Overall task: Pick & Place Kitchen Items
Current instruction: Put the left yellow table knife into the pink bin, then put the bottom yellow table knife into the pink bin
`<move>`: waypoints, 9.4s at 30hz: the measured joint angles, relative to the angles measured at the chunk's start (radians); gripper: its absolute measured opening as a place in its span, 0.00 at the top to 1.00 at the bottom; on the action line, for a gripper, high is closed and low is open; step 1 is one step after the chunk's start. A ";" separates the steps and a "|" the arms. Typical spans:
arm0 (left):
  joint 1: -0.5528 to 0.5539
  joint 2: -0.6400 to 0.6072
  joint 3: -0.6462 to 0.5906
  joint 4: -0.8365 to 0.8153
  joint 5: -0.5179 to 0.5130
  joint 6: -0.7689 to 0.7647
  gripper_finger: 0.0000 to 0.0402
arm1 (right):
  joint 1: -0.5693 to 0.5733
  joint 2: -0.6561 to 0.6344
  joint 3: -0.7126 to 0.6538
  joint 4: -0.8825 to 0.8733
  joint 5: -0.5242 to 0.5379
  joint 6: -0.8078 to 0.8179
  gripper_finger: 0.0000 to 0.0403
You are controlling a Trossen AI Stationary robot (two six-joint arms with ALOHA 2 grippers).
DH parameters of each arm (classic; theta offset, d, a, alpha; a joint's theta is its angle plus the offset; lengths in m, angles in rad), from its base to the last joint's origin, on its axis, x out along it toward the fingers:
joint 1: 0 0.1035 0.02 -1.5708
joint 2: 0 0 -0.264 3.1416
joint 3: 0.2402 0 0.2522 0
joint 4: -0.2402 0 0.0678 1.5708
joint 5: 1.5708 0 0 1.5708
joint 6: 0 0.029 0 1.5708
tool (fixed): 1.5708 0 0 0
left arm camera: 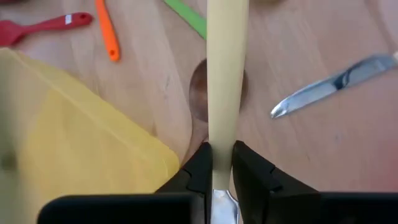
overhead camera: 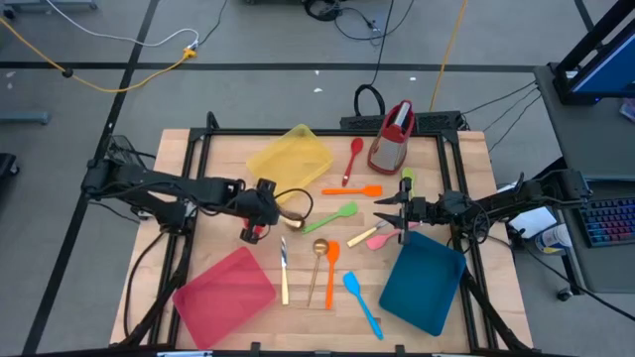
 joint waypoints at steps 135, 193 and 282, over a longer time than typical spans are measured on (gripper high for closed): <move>-0.155 0.427 0.153 0.094 0.445 -1.459 0.62 | 0.001 0.000 0.000 -0.061 -0.002 0.093 0.67; -0.079 0.521 0.154 0.230 0.216 -1.094 0.88 | 0.001 0.000 0.000 -0.083 -0.001 0.119 0.67; -0.644 0.410 0.596 -0.839 0.255 -1.947 0.84 | 0.001 0.000 0.000 -0.052 -0.001 0.097 0.67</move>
